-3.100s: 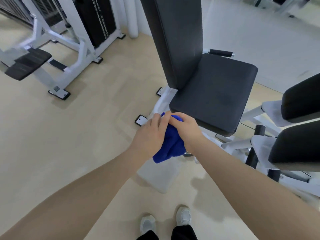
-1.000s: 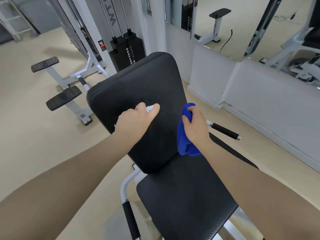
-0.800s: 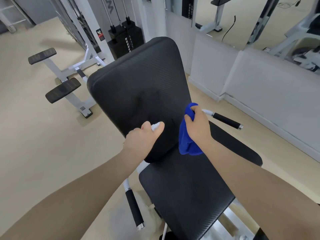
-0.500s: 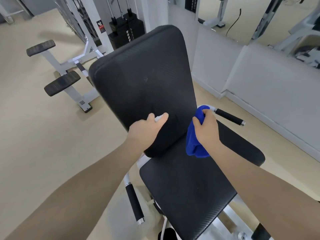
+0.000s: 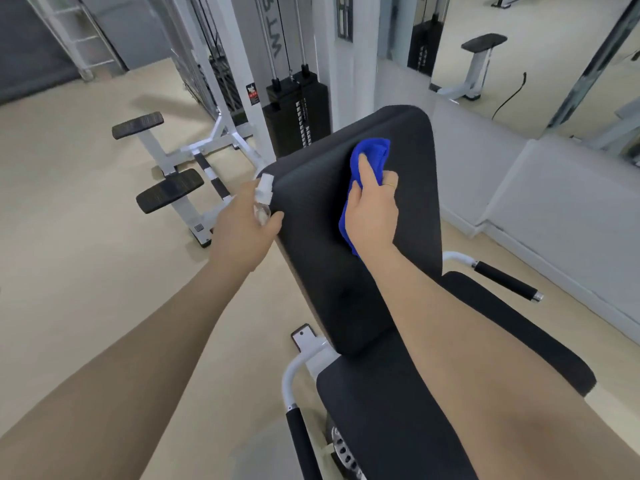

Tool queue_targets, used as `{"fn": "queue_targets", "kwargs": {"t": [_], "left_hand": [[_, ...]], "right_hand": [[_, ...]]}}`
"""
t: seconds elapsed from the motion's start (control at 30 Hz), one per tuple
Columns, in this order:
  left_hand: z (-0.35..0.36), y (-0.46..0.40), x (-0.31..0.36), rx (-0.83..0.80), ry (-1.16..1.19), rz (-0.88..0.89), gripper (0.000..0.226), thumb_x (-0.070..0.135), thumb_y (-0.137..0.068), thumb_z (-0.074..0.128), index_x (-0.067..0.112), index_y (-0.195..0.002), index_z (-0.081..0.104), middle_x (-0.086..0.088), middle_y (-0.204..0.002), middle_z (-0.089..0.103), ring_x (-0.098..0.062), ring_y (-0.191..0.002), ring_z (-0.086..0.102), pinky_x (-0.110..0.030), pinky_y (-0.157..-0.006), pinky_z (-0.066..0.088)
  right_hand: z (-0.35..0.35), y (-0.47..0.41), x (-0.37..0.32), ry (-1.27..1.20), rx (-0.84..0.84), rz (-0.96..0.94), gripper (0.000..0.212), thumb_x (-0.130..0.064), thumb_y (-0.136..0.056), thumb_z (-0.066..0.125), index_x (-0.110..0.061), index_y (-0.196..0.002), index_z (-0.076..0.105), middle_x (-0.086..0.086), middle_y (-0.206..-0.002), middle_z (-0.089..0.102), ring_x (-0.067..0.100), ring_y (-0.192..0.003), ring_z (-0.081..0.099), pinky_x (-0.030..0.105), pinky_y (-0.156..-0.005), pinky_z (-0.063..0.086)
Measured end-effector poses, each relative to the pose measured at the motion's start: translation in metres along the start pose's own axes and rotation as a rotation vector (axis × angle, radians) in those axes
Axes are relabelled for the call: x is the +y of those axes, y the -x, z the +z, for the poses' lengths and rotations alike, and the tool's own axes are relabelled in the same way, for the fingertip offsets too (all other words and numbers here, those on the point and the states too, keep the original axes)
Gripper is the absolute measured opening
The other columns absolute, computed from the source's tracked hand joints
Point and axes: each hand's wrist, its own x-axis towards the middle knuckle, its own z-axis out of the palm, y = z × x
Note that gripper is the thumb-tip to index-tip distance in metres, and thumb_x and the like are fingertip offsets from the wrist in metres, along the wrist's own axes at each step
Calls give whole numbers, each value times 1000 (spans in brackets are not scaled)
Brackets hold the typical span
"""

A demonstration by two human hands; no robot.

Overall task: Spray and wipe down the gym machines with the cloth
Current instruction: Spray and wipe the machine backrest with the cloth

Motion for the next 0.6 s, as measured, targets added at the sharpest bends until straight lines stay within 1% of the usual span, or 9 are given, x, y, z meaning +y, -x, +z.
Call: {"fn": "queue_targets", "kwargs": {"t": [0.03,0.1,0.17,0.2,0.23,0.3,0.4,0.47,0.6], "left_hand": [[2,-1,-5,-10,68,-6,38,26,-85,59,19,-120,46,-7,-100,60,-30,-86,61,-37,-66,47],[4,-3,-13,-14,172,10,32,25,-83,62,22,-112,47,-3,-94,58,-27,-83,61,-36,-61,45],[8,-1,-13,-40,328,-5,27,22,-84,62,26,-104,45,-1,-87,56,-22,-75,58,-30,-52,40],[9,0,-13,-54,397,-14,26,19,-85,62,27,-103,44,-1,-84,56,-19,-70,55,-26,-48,37],[10,0,-13,-62,441,-23,26,16,-85,61,27,-102,44,-1,-81,55,-16,-65,53,-23,-46,36],[11,-2,-16,-88,477,-36,28,16,-86,61,28,-103,43,0,-76,53,-13,-58,50,-21,-43,35],[11,-11,-23,-128,457,-5,31,24,-82,64,34,-101,42,-1,-84,52,-20,-70,53,-26,-48,34],[12,-14,-27,-137,445,6,33,28,-80,64,42,-96,39,-6,-87,52,-31,-79,56,-30,-53,37],[13,-14,-29,-145,487,63,33,32,-73,61,50,-89,38,-13,-92,54,-43,-89,55,-40,-56,41]], "right_hand": [[5,6,-4,-3,13,-33,47,-13,-96,43,-23,-141,38,14,-123,39,29,-72,56,39,-73,51],[18,28,-16,8,-3,-272,49,-3,-88,52,-16,-135,49,18,-110,47,30,-64,53,35,-60,50],[27,51,-24,60,-54,-534,52,3,-75,62,-12,-125,58,19,-97,53,28,-61,51,30,-50,47],[27,51,-24,91,-47,-577,54,4,-72,63,-13,-124,59,19,-96,54,28,-63,51,29,-48,46],[22,41,-24,109,-29,-550,55,3,-73,62,-16,-125,59,18,-98,53,28,-65,51,30,-49,46],[7,8,-20,127,63,-328,55,-1,-83,51,-24,-133,51,15,-110,47,27,-71,48,34,-59,48],[-12,-30,-8,202,125,-100,54,-5,-90,41,-28,-139,42,12,-122,40,25,-79,49,36,-74,49],[-3,-23,-19,171,146,-163,53,-2,-88,43,-23,-136,47,15,-120,43,27,-77,51,37,-73,50],[30,28,-48,157,48,-532,52,4,-73,50,-11,-121,62,21,-99,53,33,-69,53,32,-53,49]]}}
